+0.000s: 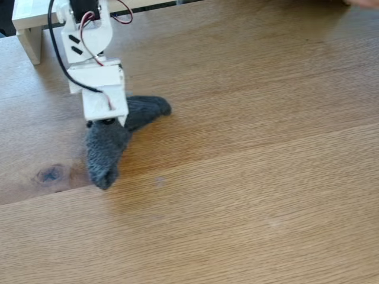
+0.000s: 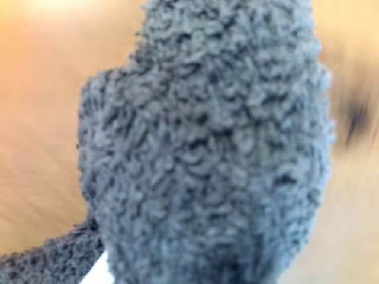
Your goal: Clean the area in front of the robot
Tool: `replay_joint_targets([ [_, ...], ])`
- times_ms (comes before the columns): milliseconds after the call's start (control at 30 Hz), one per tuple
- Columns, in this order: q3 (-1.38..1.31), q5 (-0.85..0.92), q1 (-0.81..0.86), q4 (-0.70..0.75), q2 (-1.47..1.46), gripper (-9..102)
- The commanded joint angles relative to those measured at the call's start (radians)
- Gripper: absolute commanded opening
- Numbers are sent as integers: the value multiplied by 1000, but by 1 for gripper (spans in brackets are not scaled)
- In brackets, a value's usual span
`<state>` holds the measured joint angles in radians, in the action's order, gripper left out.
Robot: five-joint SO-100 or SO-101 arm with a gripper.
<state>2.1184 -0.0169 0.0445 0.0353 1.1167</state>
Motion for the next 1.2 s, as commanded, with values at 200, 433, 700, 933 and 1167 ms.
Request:
replay_joint_targets([
  [200, -942, -46, -201, 264, -321, 0],
  [433, -1496, -15, -202, 399, -845, 0],
  [700, -1597, -80, 14, 776, -897, 0],
  [933, -1466, -152, 64, 1081, -660, 0],
  [1167, -1270, -190, -51, 1200, -430, 0],
])
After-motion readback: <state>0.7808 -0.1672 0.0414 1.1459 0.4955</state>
